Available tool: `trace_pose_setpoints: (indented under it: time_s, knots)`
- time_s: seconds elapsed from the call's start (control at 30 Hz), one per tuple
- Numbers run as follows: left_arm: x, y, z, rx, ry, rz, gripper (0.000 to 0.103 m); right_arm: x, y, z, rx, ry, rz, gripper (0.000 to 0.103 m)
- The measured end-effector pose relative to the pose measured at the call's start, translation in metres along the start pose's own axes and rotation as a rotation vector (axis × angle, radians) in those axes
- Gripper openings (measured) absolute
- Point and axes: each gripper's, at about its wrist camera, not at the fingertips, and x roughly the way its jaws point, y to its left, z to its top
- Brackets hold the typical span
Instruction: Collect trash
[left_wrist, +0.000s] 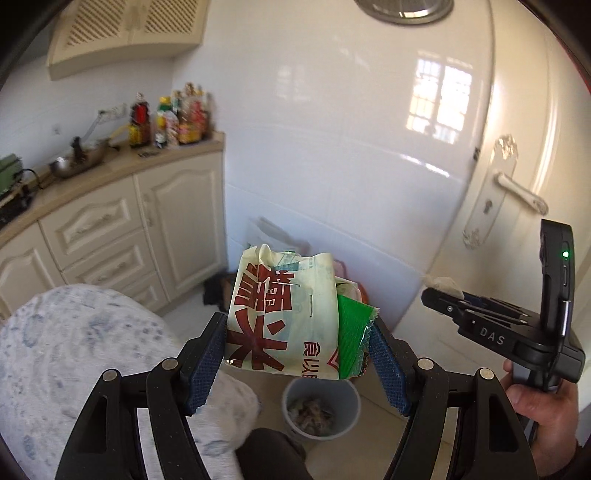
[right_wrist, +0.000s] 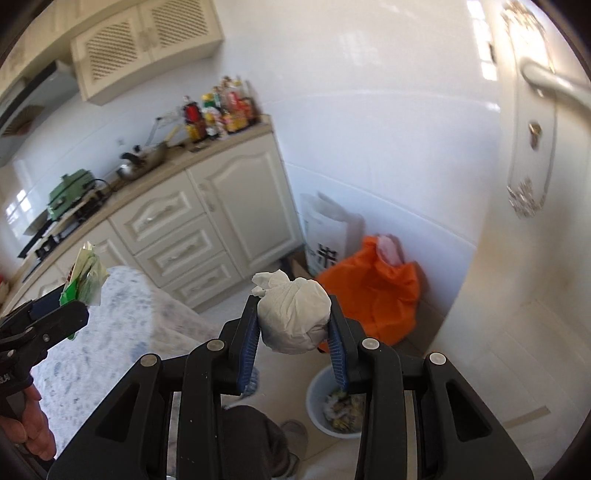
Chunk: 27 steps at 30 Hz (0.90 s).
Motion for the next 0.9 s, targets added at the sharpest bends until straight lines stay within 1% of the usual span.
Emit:
trace_pose_setpoints:
  time_s: [0.17,0.27,0.43,0.47,0.5,0.57,0.6,0.63,0.7,0.77,0.83,0.87,0.9]
  knots:
    - [0.07,-0.024,-0.001,0.023,0.144,-0.085,0.07,0.035,-0.044,-0.017,0.072,0.088,-0.044,0.034]
    - [0.114,-0.041,-0.003,0.051,0.219,-0.098,0.07,0.056,-0.063,-0.025,0.102,0.134,-0.056,0.034]
    - [0.18,-0.06,-0.002,0.052,0.324,-0.136,0.071,0.092,-0.094,-0.039,0.152,0.206,-0.064,0.035]
    - [0.194,-0.059,0.0,0.059,0.343,-0.137,0.073,0.099,-0.099,-0.042,0.161,0.22,-0.065,0.037]
    - [0.211,-0.061,0.008,0.064,0.37,-0.128,0.075,0.107,-0.104,-0.044,0.172,0.235,-0.076,0.037]
    - [0.233,-0.059,0.011,0.066,0.431,-0.081,0.076,0.118,-0.111,-0.049,0.19,0.262,-0.084,0.037]
    - [0.241,-0.062,0.011,0.064,0.447,-0.066,0.077,0.122,-0.115,-0.052,0.203,0.274,-0.088,0.038]
    - [0.246,-0.062,0.013,0.061,0.455,-0.053,0.081,0.125,-0.118,-0.055,0.216,0.284,-0.091,0.039]
    - [0.248,-0.067,0.017,0.058,0.445,-0.035,0.087,0.127,-0.121,-0.06,0.233,0.292,-0.089,0.047]
    - [0.244,-0.067,0.016,0.056,0.428,-0.023,0.092,0.126,-0.12,-0.063,0.242,0.289,-0.089,0.058]
    - [0.232,-0.064,0.017,0.054,0.413,-0.011,0.095,0.125,-0.118,-0.065,0.248,0.287,-0.084,0.078]
    - [0.227,-0.063,0.018,0.054,0.404,-0.005,0.095,0.125,-0.116,-0.065,0.249,0.286,-0.088,0.085]
    - [0.218,-0.063,0.012,0.055,0.395,0.002,0.097,0.125,-0.114,-0.065,0.25,0.282,-0.09,0.088]
